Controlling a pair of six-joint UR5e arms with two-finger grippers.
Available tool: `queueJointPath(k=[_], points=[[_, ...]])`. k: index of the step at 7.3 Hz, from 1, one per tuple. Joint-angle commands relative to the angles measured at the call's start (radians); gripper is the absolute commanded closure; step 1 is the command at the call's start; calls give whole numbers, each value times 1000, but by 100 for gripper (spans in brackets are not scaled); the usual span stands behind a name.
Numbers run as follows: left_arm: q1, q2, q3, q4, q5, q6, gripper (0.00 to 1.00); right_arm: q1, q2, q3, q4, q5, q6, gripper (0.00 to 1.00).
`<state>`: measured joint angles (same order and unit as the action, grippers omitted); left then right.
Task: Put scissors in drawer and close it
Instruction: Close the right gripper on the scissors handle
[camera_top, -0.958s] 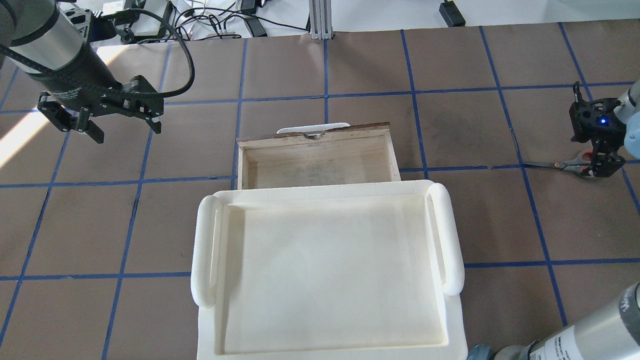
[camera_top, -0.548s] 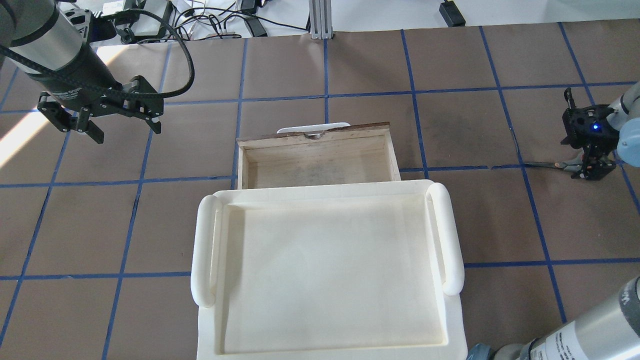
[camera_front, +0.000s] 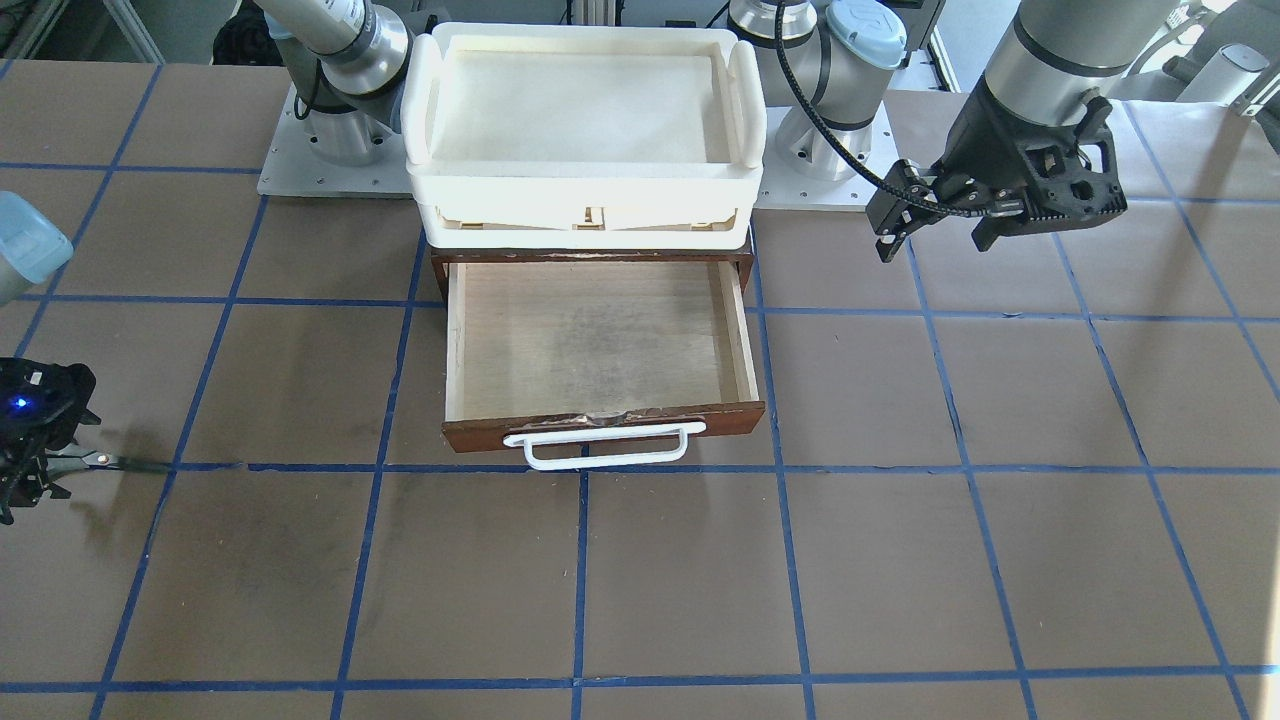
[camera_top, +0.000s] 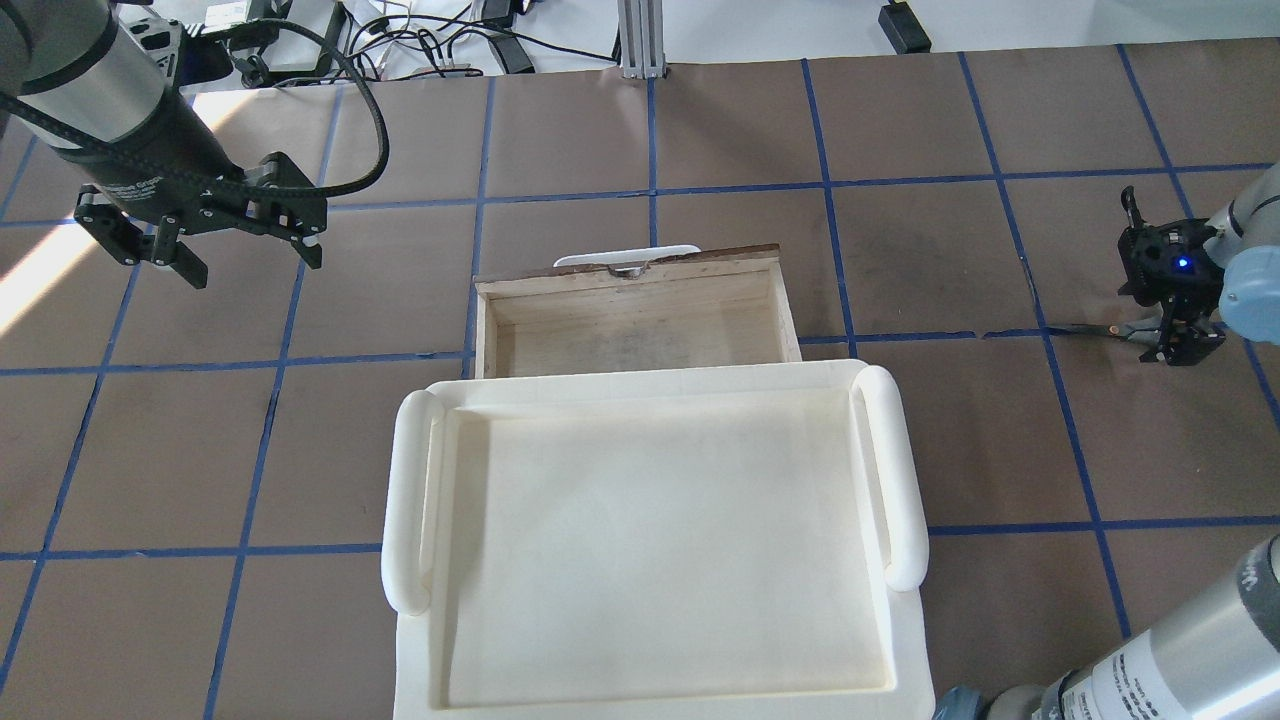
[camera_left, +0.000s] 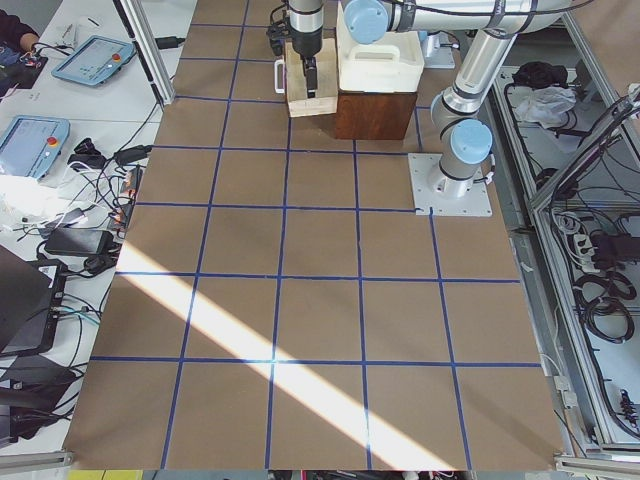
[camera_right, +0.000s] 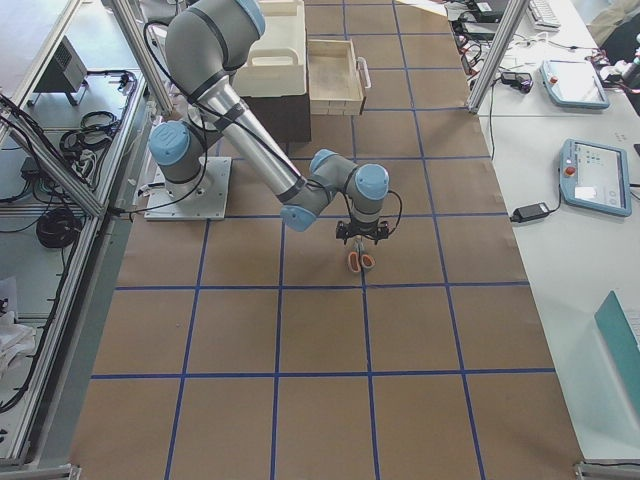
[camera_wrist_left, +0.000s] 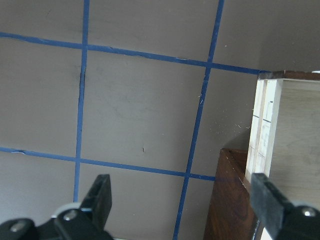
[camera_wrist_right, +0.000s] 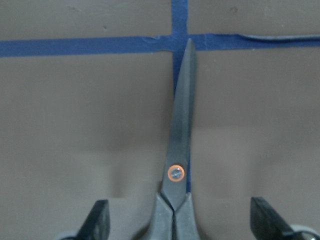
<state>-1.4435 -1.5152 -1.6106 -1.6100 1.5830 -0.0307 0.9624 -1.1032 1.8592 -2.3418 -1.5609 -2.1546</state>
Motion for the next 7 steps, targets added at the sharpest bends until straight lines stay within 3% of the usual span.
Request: queueJointPath(k=[1,2,3,4,5,7], points=[[0,0,0,-1,0,0,0,-1,14,0,-14,-10,12,0],[0,1,1,-1,0,0,0,-1,14,0,-10,-10,13,1],[0,0,0,-1,0,3,0,-1,14,0,-10,-10,16,12],[0,1,0,-1,0,8,0,-1,13,0,-14,-11,22,34],[0,1,0,-1,2,8,0,-1,13,0,-13,-13,28,49],[0,1,1,1,0,8,0,-1,11,0,-10,-14,30,56]])
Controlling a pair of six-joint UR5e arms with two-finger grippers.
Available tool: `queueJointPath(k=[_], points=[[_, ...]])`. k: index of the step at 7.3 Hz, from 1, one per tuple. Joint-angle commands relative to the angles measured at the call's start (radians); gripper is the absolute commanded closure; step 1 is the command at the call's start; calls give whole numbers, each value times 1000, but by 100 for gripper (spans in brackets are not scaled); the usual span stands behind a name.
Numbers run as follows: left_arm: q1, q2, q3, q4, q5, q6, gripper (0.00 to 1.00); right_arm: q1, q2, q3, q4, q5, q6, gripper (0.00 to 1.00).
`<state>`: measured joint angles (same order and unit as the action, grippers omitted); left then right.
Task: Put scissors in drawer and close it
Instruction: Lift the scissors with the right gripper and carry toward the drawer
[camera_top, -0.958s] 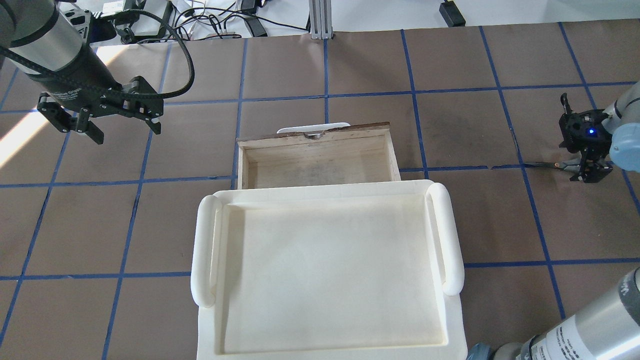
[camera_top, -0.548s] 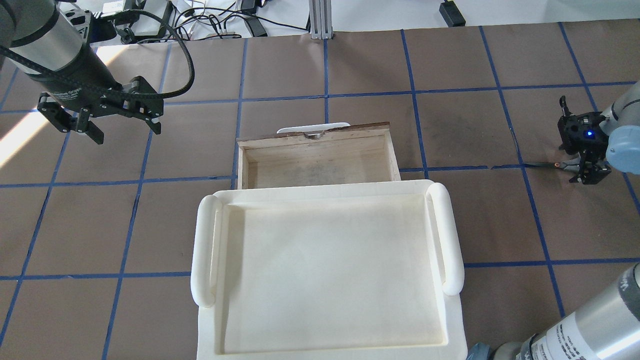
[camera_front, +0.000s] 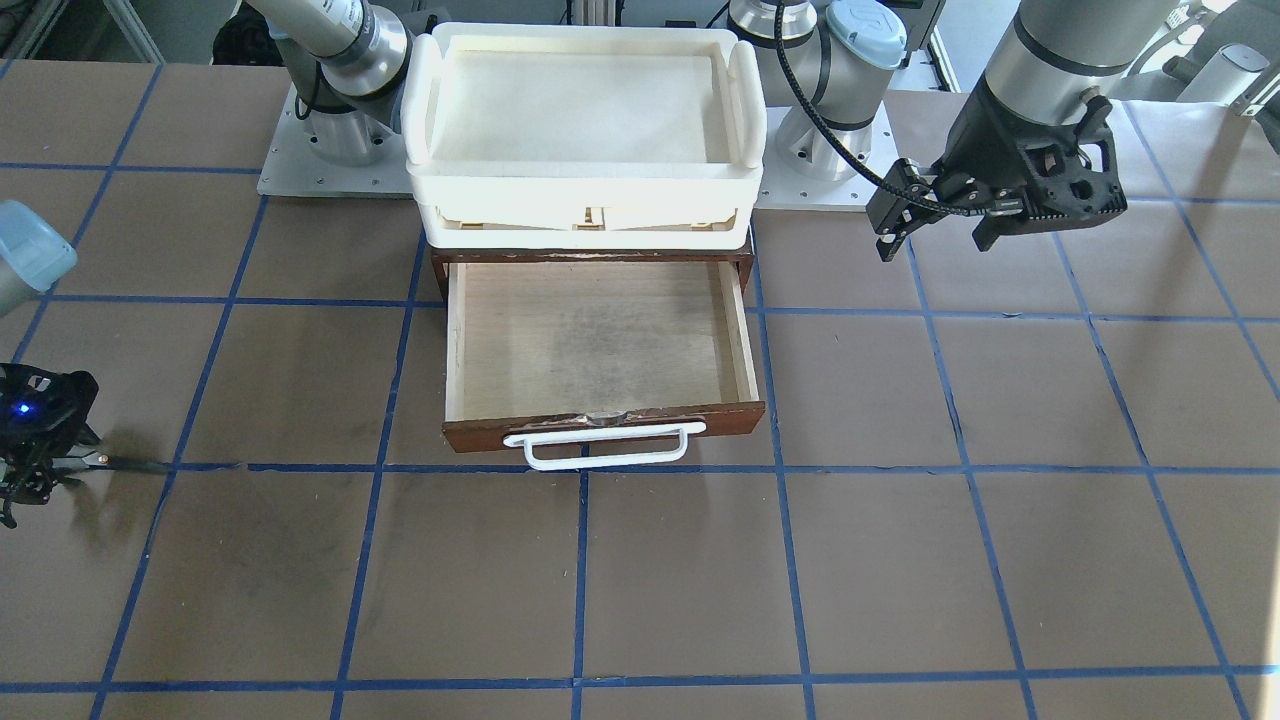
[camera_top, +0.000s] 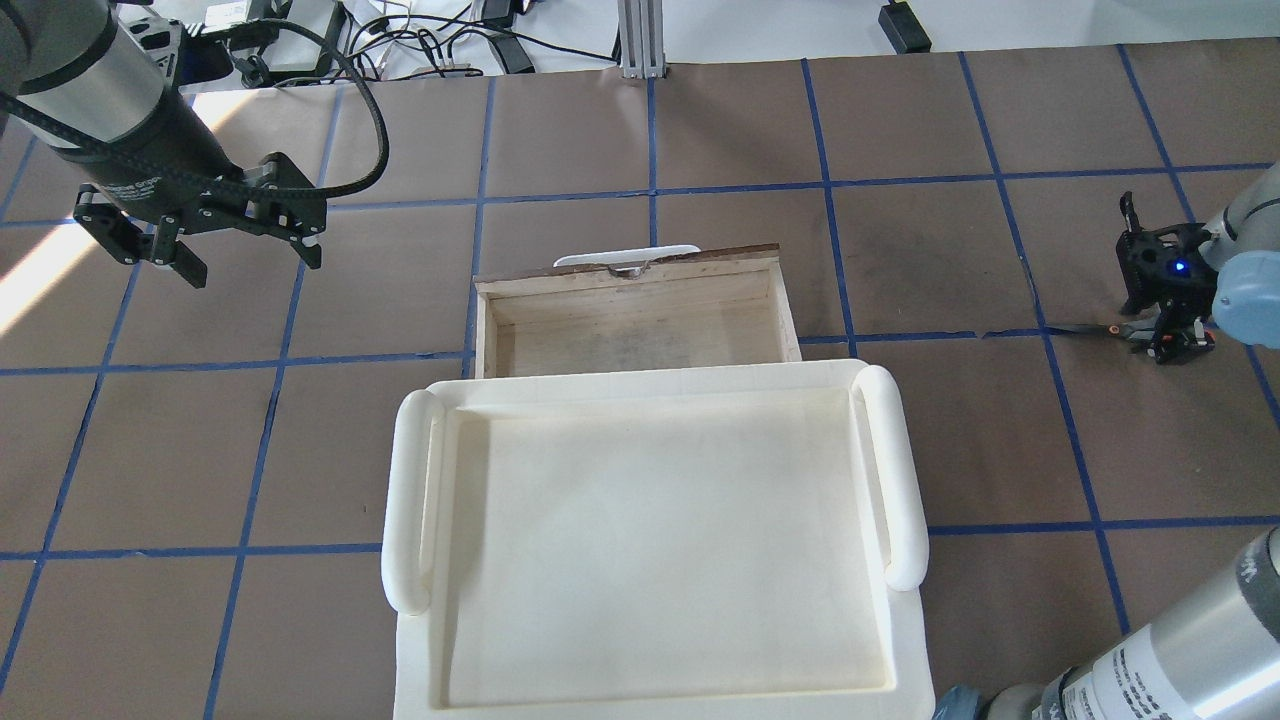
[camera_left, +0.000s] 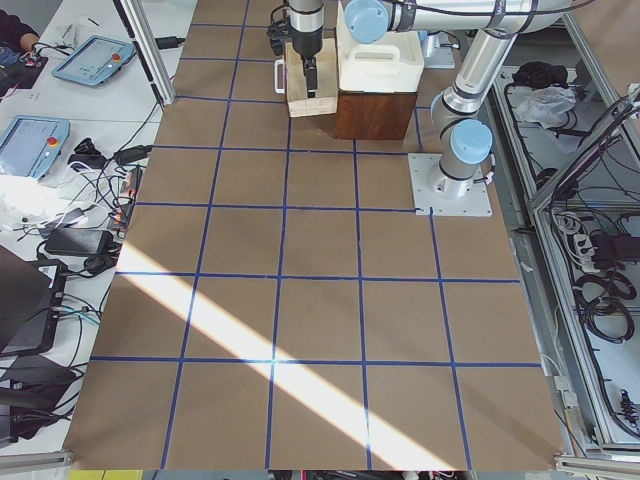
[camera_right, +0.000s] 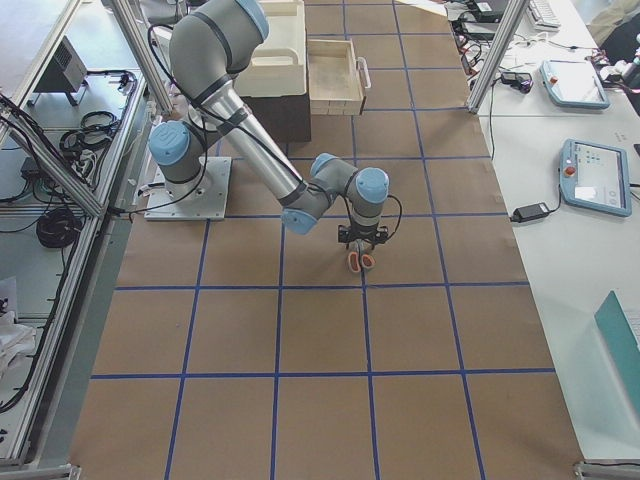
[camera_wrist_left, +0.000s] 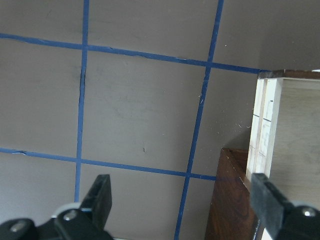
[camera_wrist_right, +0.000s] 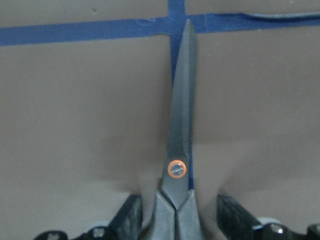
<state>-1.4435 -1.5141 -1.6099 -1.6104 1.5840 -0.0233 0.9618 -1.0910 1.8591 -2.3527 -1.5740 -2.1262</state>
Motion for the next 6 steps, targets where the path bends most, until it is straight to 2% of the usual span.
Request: queueJointPath(k=[1,3,6], points=[[0,0,-1,1,-1,0,0,0,-1,0,3,-1,3,55],[0,0,-1,1,-1,0,0,0,-1,-1,4,-1,15,56],[0,0,-1,1,-1,0,0,0,-1,-12,12,-31,46,94]])
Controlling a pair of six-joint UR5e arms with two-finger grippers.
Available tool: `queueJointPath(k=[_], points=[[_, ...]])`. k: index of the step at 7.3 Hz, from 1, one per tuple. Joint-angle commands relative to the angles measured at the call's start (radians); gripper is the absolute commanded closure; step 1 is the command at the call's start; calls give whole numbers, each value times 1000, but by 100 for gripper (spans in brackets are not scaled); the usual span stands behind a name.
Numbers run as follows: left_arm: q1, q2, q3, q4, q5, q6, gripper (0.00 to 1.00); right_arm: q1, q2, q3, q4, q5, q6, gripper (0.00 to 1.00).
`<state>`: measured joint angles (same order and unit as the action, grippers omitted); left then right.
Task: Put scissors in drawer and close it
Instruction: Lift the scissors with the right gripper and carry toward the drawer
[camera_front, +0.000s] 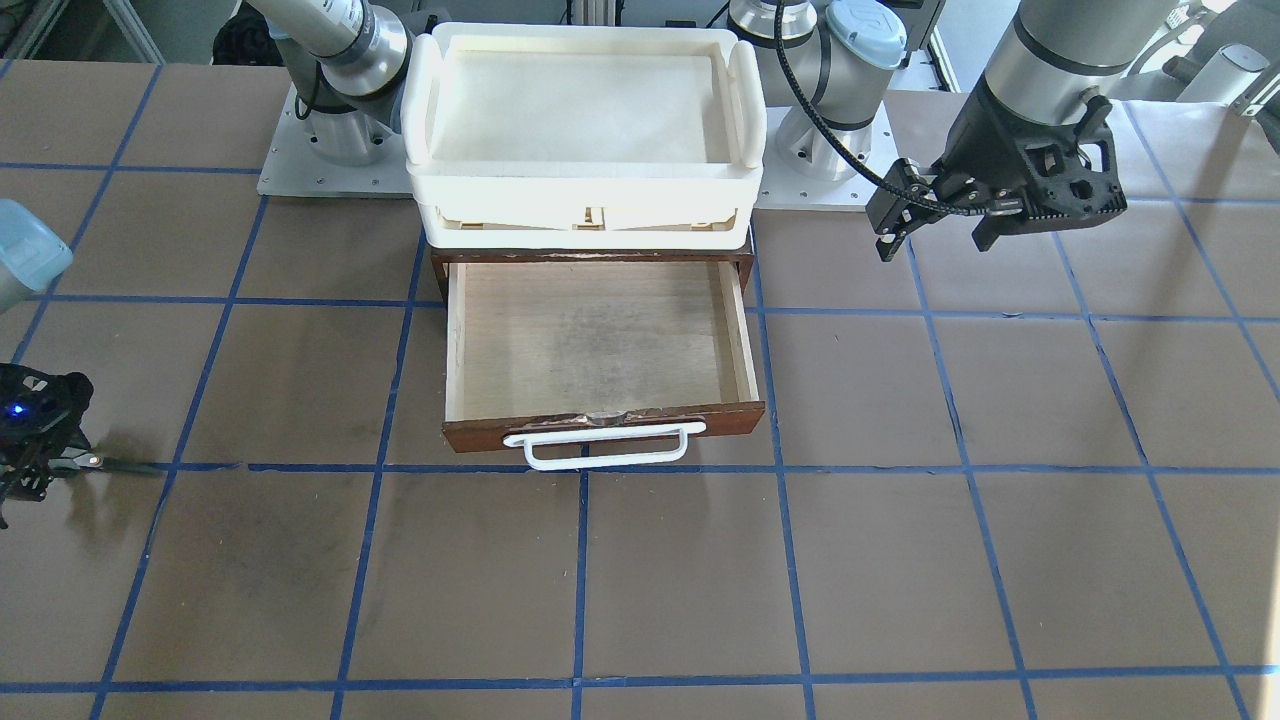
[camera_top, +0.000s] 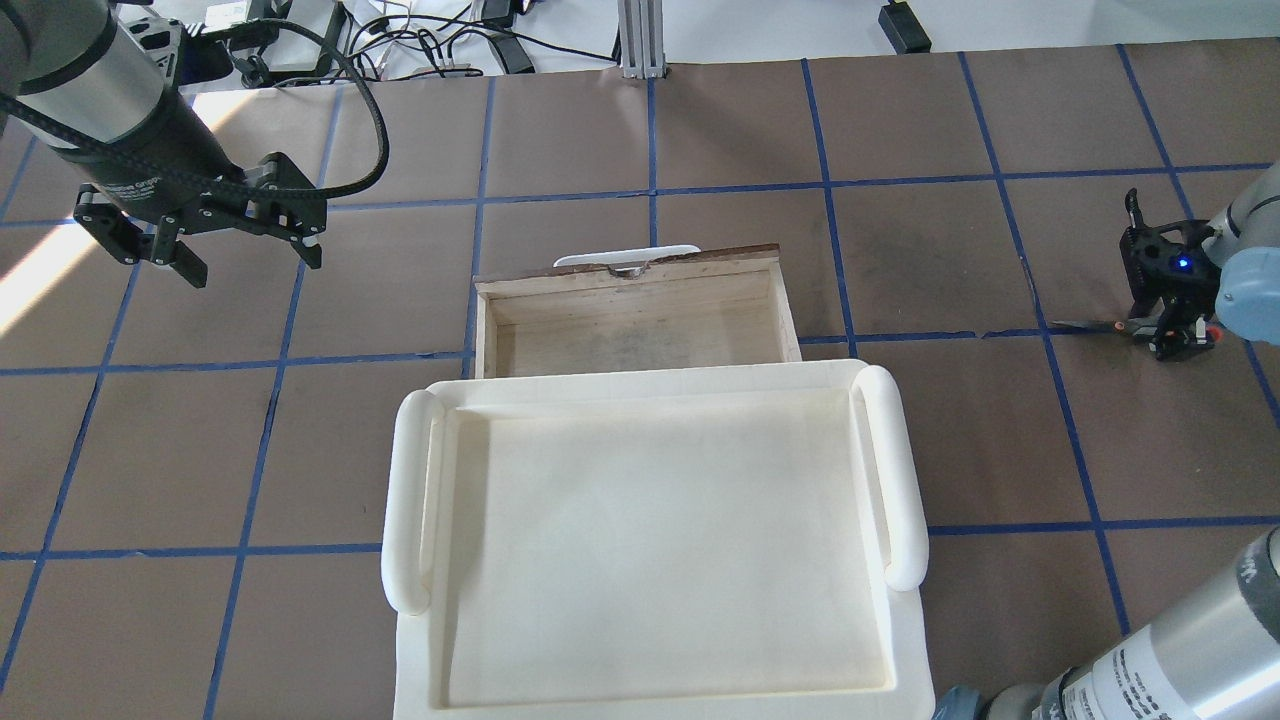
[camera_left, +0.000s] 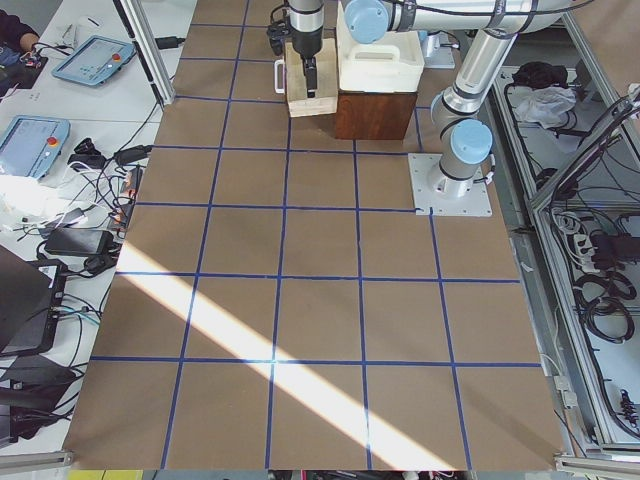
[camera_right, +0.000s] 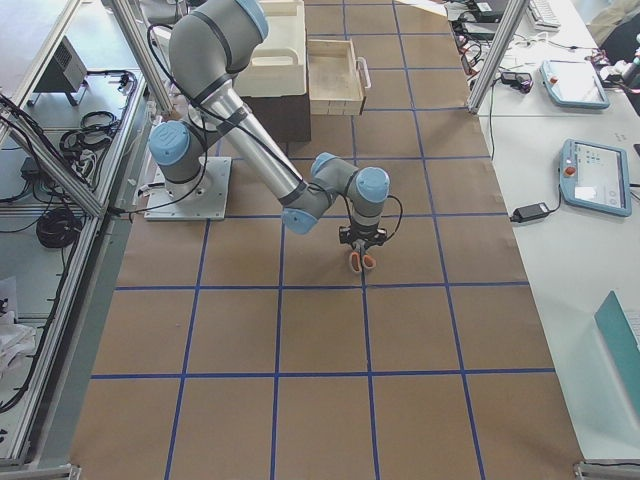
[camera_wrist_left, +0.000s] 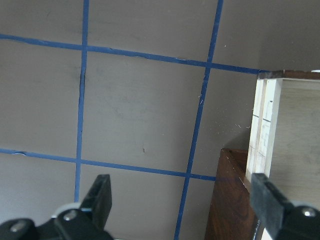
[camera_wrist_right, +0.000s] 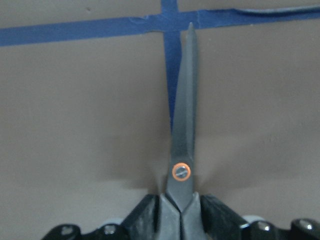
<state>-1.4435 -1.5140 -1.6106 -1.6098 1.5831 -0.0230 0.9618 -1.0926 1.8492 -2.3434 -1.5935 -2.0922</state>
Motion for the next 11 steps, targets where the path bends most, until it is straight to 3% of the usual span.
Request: queueJointPath(k=[1,4,5,7,8,11], points=[[0,0,0,1,0,0,0,2,-13,-19,0,-14,41,100],[0,0,0,-1,2,0,0,24,-52,-157,93,12,52,100],[0,0,1,-1,2,0,0,73,-91,-209,192,41,91,100],[0,0,0,-1,0,0,0,223,-197,-268,373,49,318,100],[2,0,0,-2,3,0,0,268,-241,-269,444,143,448,100],[2,0,0,-2,3,0,0,574,-316,-271,513,123,825,100]])
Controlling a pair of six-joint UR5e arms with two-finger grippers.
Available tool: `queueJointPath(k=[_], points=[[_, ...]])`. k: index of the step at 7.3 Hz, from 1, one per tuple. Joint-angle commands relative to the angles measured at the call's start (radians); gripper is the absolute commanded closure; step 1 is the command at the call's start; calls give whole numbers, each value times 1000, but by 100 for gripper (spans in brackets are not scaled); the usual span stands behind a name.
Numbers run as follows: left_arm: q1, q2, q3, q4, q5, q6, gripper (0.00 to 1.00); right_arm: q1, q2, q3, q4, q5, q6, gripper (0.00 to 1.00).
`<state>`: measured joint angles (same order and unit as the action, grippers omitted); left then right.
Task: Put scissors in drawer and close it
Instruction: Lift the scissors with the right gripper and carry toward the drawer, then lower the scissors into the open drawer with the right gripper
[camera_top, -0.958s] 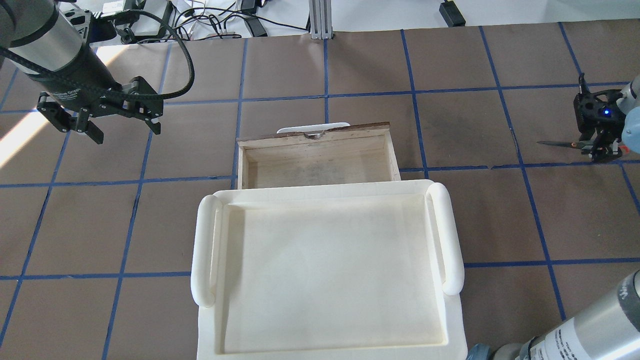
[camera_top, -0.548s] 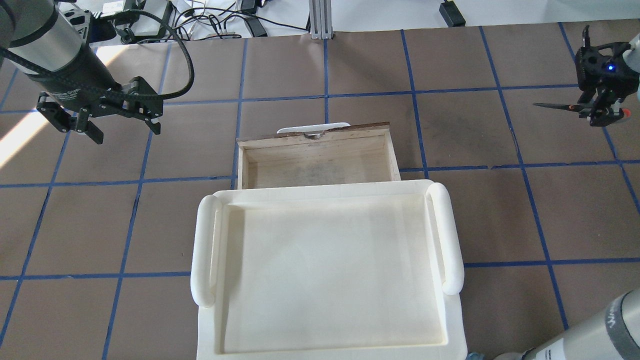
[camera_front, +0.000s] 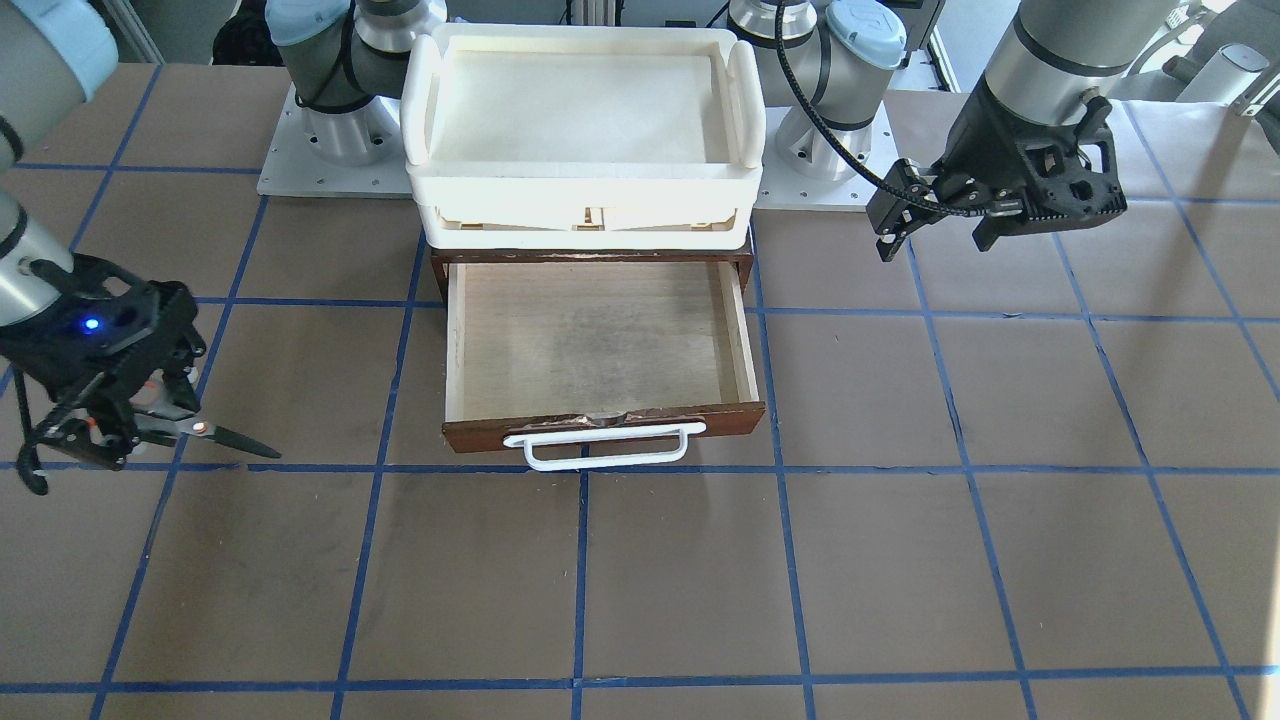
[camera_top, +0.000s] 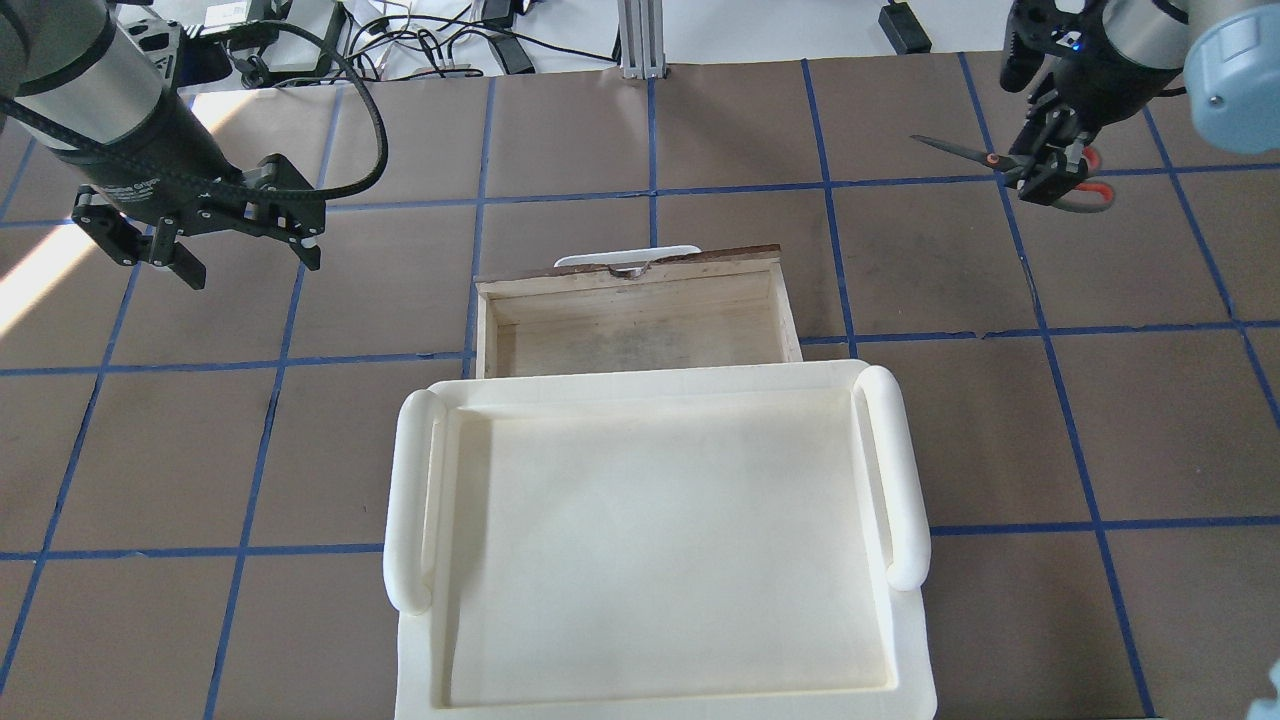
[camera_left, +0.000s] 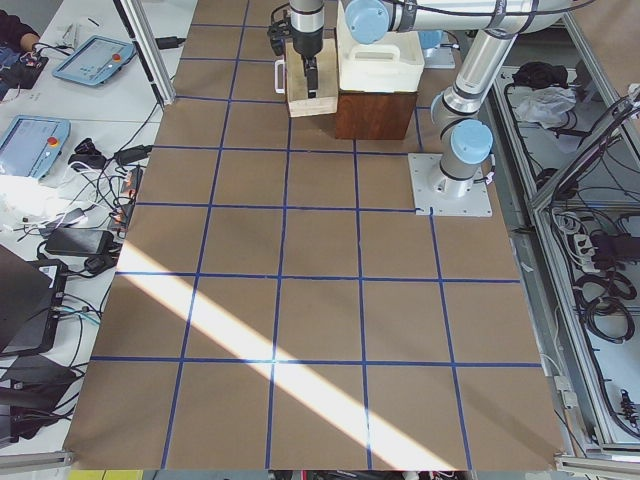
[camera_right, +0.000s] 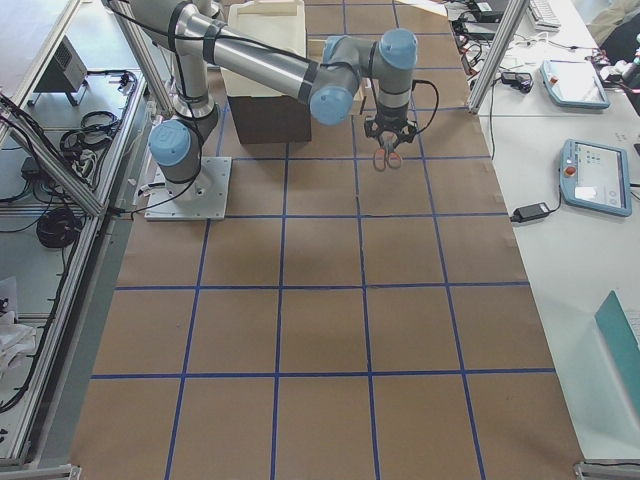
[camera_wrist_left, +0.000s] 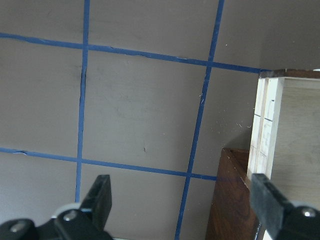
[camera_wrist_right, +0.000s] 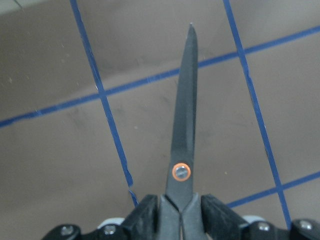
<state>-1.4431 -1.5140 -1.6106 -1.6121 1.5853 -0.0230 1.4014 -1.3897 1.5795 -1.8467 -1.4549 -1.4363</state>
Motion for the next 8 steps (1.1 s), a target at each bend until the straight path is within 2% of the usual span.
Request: queueJointPath(k=[1,3,5,6,8], points=[[1,0,0,0,1,0,0,248,-18,-1,5,-22,239,100],[1,0,0,0,1,0,0,457,-6,2,-34,-126,408,100],[1,0,0,0,1,0,0,528,14,10,-52,-124,488,100],[1,0,0,0,1,0,0,566,50,10,-54,-127,441,100],[1,0,0,0,1,0,0,626,101,13,-69,-128,497,100]])
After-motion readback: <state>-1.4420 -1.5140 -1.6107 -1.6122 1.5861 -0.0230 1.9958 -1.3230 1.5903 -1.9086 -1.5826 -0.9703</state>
